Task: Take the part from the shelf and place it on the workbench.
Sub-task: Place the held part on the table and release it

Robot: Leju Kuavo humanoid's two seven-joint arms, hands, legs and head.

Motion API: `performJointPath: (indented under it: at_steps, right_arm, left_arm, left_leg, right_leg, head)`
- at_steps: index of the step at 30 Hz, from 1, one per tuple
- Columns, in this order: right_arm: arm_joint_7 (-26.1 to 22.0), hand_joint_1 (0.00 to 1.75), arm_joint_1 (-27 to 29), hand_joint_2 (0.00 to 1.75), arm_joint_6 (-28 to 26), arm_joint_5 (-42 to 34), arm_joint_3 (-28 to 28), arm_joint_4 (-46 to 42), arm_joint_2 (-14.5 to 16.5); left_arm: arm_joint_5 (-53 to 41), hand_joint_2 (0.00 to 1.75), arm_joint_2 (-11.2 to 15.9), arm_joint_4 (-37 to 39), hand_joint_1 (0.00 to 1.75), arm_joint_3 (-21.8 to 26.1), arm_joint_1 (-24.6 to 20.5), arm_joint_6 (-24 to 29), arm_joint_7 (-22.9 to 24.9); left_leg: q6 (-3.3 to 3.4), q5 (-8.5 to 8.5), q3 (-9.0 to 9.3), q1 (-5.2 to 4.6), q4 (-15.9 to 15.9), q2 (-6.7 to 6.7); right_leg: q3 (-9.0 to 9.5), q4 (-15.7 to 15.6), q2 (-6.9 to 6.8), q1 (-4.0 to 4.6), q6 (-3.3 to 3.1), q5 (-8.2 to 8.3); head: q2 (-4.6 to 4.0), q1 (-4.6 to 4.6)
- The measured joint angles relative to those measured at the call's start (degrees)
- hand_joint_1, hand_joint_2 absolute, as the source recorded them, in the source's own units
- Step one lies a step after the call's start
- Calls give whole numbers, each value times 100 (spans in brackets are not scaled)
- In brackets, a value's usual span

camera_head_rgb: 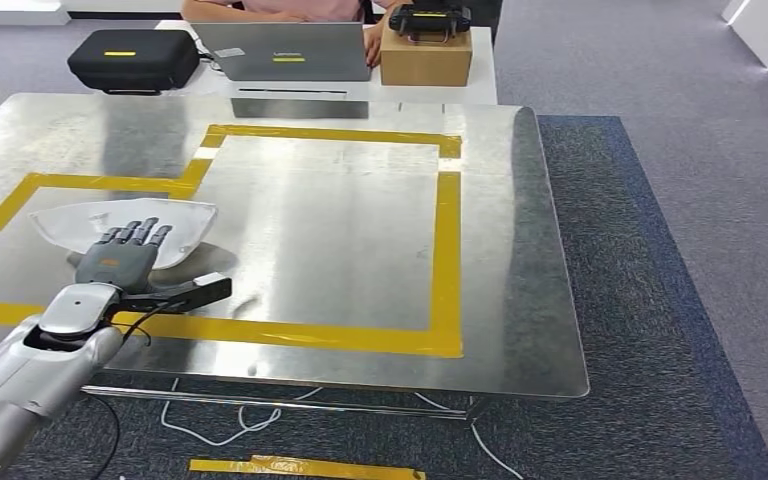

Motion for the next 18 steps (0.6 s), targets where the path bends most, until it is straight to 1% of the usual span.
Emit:
performJointPath:
  at_steps: [14, 18]
  right_arm:
    - [21, 0, 8, 0, -31, -71, 42, -45, -18]
    - [30, 0, 10, 0, -38, -93, 68, -60, -20]
  left_arm:
    - [19, 0, 22, -40, 0, 40, -16, 7, 3]
    - [37, 0, 35, -49, 0, 64, -18, 7, 17]
  left_leg:
    - [0, 0, 0, 0, 0, 0]
    - [8, -5, -1, -8, 12, 0]
  right_leg:
    - [1, 0, 0, 0, 0, 0]
    - [1, -4, -1, -10, 13, 7]
  head:
    - [0, -1]
    - [0, -1]
